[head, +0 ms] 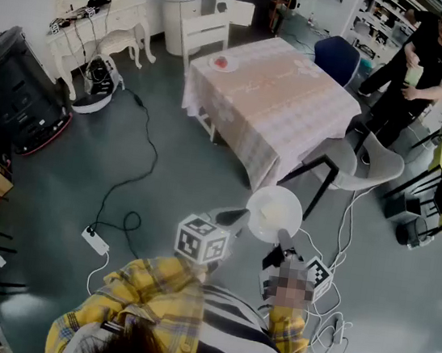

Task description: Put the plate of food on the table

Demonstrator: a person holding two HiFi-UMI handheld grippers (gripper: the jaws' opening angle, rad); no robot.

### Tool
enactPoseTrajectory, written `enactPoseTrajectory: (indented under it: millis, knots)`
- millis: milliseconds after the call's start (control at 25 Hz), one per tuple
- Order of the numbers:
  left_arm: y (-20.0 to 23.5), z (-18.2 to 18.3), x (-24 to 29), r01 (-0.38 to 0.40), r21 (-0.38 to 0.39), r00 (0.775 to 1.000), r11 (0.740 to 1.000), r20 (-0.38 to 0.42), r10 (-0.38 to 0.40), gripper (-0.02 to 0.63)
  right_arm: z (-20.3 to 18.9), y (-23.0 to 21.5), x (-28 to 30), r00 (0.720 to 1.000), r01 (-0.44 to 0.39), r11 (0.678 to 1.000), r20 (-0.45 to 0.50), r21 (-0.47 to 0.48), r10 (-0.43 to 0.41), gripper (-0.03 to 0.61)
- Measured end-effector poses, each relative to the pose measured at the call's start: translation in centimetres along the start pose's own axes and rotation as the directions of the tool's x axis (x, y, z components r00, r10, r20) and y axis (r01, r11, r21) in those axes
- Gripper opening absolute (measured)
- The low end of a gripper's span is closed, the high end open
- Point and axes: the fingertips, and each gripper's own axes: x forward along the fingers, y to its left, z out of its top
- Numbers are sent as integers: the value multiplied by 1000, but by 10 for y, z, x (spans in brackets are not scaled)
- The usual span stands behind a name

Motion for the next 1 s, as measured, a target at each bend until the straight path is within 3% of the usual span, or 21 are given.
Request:
enactPoseTrajectory:
  millis: [200, 600, 1000]
  knots:
    - [-34, -17, 12, 75, -21, 997, 997, -30, -76, 0, 14, -17, -40, 996, 54, 999, 69, 4, -55, 11]
    - [-32, -14, -9, 80, -11, 997, 997, -17, -81, 0, 0, -13, -42, 996, 69, 997, 65, -36, -67, 11]
    - [-37, -16, -5, 72, -16, 997, 997, -23, -72, 0, 2, -9, -43, 997, 45, 999, 59, 26, -47, 8]
